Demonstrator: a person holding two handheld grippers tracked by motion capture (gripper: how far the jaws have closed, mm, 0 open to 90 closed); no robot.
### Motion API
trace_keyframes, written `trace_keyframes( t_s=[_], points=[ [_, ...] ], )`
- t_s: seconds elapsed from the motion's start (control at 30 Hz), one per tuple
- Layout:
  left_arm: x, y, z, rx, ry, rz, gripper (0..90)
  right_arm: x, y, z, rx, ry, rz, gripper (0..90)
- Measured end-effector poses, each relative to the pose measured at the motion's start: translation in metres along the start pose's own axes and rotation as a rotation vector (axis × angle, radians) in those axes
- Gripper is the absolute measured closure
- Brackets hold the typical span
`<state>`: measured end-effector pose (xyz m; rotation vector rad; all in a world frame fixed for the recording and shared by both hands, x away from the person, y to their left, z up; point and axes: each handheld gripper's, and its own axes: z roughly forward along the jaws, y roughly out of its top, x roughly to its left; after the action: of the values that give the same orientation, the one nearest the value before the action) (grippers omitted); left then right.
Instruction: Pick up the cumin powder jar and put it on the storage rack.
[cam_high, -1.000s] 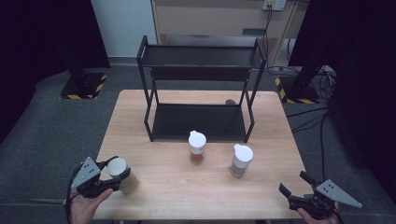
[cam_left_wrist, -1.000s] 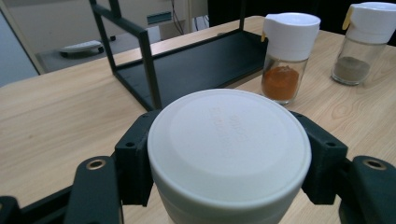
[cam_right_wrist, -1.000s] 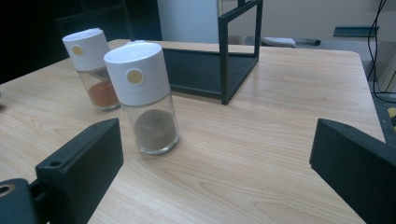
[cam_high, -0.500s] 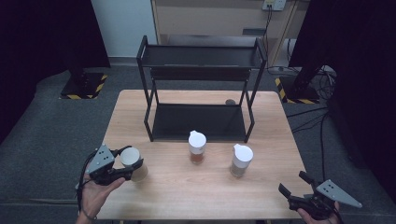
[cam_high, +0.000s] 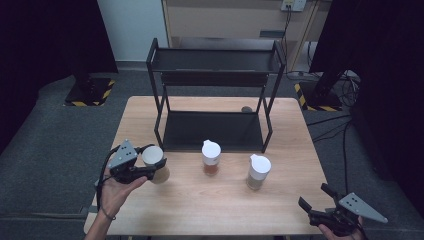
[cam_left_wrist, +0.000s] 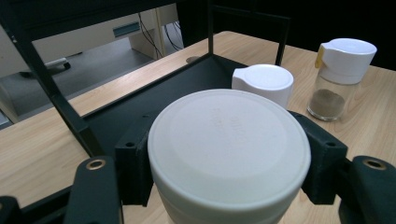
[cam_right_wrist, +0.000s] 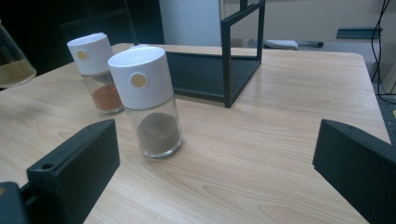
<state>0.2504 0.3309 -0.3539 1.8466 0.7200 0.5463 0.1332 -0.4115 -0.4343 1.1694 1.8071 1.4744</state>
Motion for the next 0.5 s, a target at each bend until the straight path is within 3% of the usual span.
trace_keyframes(
  t_s=[0.5],
  points=[
    [0.007, 0.032, 0.036, 0.008, -0.018, 0.022, 32.8, -0.001, 0.001, 0.000, 0.004, 0.016, -0.005, 1.0]
  ],
)
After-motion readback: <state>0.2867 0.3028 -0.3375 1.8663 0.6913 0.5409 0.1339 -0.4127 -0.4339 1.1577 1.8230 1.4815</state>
